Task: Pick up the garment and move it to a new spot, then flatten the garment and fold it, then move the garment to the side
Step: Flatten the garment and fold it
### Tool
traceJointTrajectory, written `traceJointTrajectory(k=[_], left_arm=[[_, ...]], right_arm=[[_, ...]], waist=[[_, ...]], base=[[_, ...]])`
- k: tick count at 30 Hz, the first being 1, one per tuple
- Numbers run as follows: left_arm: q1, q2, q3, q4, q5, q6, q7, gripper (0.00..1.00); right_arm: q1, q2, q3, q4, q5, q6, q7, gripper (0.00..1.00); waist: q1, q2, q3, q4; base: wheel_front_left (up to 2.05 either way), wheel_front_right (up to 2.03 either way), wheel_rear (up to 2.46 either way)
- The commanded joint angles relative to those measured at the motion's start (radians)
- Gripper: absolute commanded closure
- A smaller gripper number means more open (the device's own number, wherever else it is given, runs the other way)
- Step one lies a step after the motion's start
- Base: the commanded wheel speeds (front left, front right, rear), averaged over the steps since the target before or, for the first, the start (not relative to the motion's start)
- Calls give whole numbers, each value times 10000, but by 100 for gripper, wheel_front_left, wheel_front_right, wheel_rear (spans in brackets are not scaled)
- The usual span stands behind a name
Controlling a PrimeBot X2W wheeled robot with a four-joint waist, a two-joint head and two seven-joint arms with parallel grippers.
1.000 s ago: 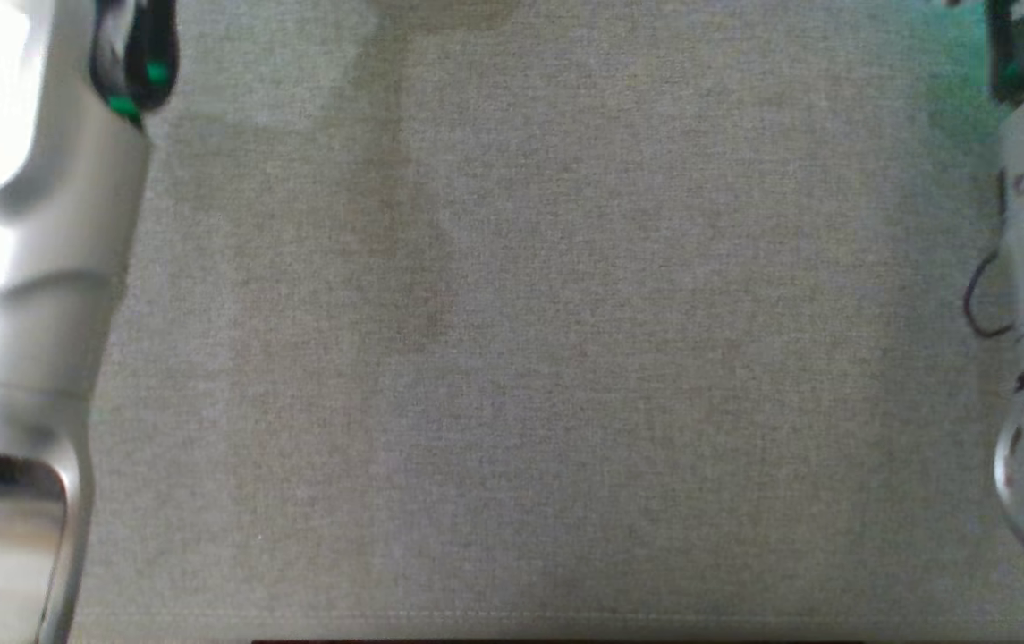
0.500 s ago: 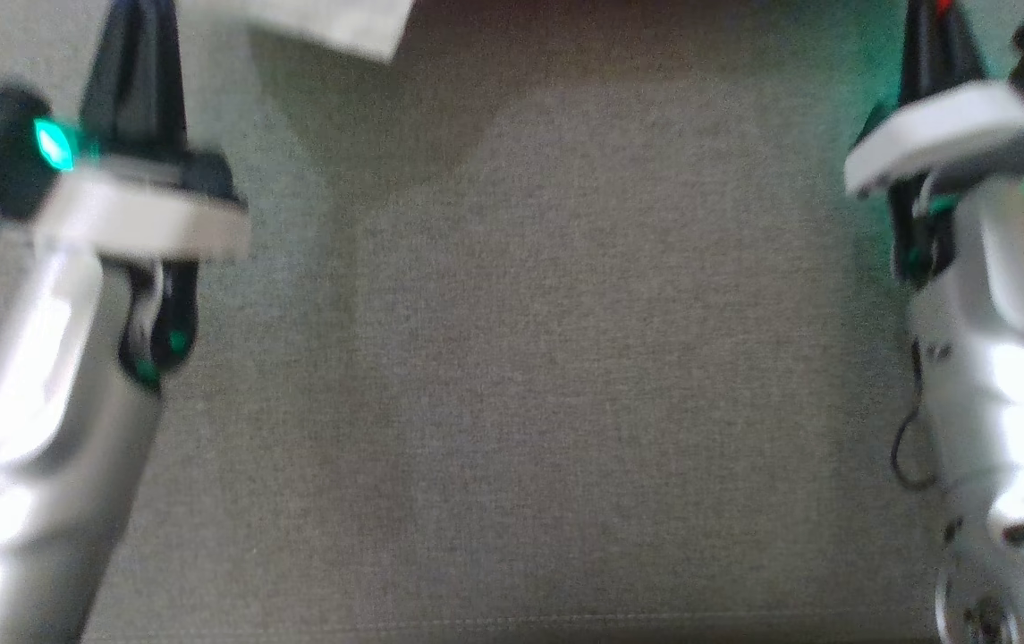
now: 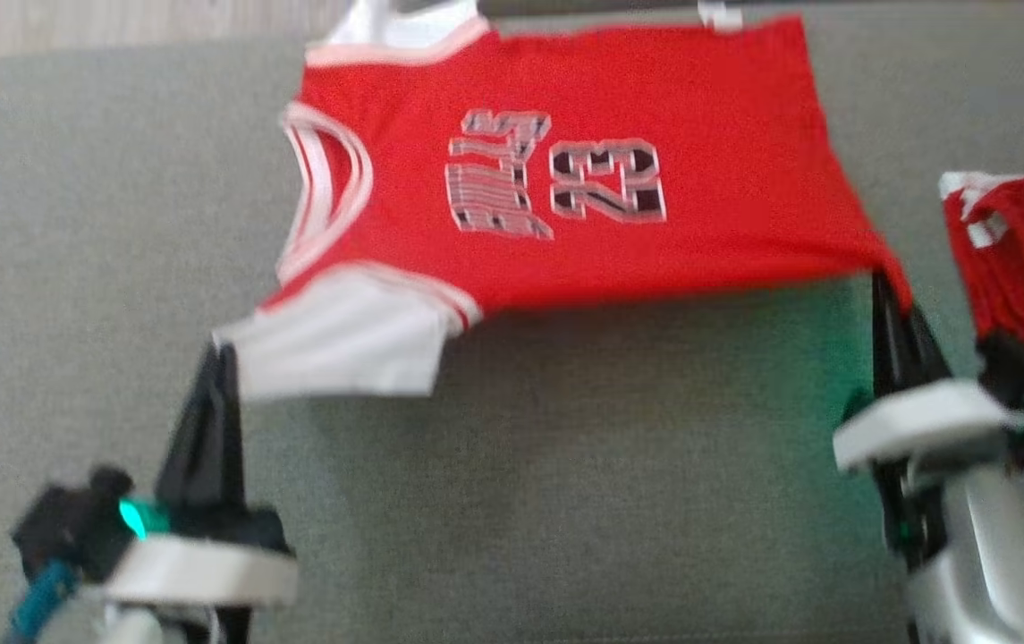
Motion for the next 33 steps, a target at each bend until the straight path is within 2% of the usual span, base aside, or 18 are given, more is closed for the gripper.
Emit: traceJointTrajectory(k=[1,7,13,25,33], left_arm=[[-78,314,362,-510,-20,143,36,100],[1369,412,32,-1436,9,664,324,100],[2057,537,-113,-1628,-107,861,593,100],[1544,378,-570,-536,-461,268,1006,100],[-44,47,-1024,650,-440,-446,1462,100]], right_arm=[[159,44,204,-624,145,37,118,100],[2287,45,197,-2430,304,37,1213,100],[3324,46,68,-3310,158,37,2300,100],[3171,46,29,-2852,-51,37,3706,100],[2399,47,33,-2611,-117,37,4409,100]], waist=[[5,-1,-510,-12],[5,-1,-1010,-10],[5,-1,-1175,-66],[5,-1,-1073,-22],[5,-1,-975,-48]], base=[[0,0,0],[0,0,0],[0,0,0],[0,0,0],[0,0,0]])
